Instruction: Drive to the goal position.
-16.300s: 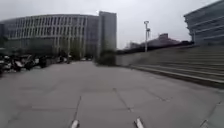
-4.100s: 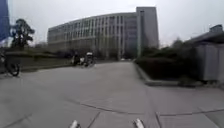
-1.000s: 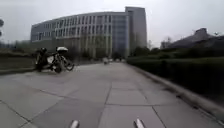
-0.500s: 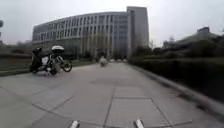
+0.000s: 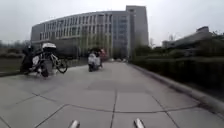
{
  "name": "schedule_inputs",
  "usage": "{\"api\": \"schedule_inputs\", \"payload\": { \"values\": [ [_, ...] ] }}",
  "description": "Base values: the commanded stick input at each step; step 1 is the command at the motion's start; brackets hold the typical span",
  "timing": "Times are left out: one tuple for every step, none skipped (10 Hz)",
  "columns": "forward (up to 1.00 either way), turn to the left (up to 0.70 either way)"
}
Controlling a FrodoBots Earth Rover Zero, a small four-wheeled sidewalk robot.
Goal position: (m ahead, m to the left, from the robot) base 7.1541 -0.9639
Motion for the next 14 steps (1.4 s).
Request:
{"api": "schedule_inputs", "payload": {
  "values": [
    [1.0,-0.38],
    [1.0,-0.38],
    [1.0,-0.38],
    [1.0,-0.38],
    [1.0,-0.38],
    [1.0,-0.15],
    [1.0,0.02],
    [1.0,0.02],
    [1.0,0.02],
    [1.0,0.02],
    [1.0,0.02],
    [1.0,0.02],
    [1.0,0.02],
    [1.0,0.02]
  ]
}}
